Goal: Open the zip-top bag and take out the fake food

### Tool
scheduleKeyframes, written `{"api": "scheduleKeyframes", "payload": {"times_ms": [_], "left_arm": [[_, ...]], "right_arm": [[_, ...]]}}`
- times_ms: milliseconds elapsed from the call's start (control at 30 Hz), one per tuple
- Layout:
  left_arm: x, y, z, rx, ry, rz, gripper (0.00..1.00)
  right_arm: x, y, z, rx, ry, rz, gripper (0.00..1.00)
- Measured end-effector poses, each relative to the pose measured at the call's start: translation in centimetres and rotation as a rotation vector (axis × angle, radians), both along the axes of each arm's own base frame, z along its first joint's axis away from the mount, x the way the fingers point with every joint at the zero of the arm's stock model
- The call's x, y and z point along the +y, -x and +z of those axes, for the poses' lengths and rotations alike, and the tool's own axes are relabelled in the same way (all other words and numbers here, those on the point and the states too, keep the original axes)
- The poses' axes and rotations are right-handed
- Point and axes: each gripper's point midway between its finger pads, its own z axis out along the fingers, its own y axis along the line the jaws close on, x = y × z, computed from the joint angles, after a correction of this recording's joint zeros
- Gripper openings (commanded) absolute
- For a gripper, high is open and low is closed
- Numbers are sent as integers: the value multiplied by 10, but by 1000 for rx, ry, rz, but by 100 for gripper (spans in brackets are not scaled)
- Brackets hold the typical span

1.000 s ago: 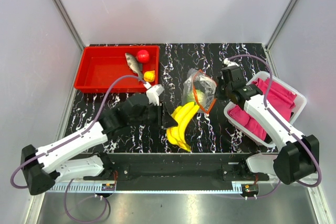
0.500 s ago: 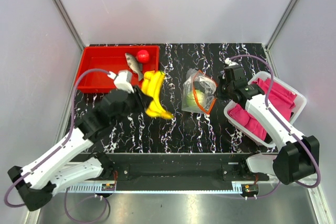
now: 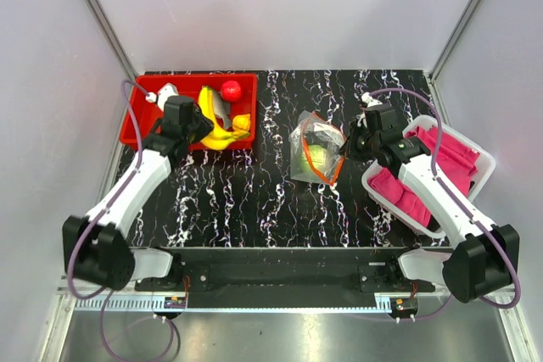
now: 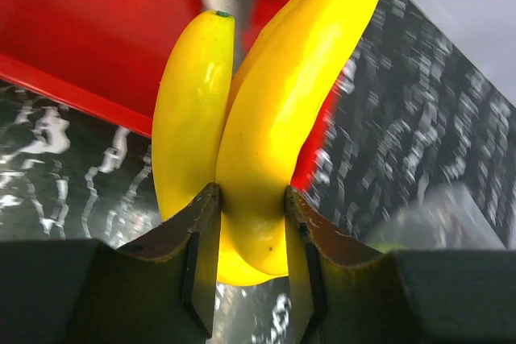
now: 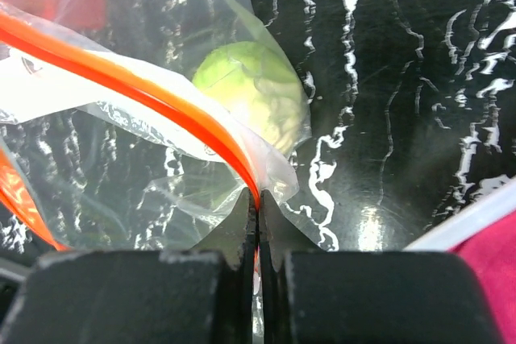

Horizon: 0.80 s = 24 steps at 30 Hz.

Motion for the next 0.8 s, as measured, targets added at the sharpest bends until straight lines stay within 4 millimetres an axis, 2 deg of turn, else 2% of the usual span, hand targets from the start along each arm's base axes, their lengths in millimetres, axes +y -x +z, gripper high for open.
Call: {"api": "scheduleKeyframes", "payload": {"times_ms": [133, 267, 333, 400, 567, 800], "left_arm": [[32, -32, -24, 80, -19, 134, 0], [44, -69, -33, 98, -23, 207, 0], [54, -83, -44, 120, -23, 243, 0], [69, -95, -63, 158, -49, 287, 0], [94, -103, -101, 236, -156, 335, 0], [99, -106, -118, 273, -227, 311, 0]], "right_arm": [[7, 3, 2, 8, -31, 24, 0], [11, 5, 3, 16, -55, 36, 0], [13, 5, 4, 16, -67, 44, 0], [16, 7, 6, 16, -83, 55, 0], [20, 12, 12, 9, -113, 74, 0], [23, 18, 14, 7, -136, 92, 0]]}}
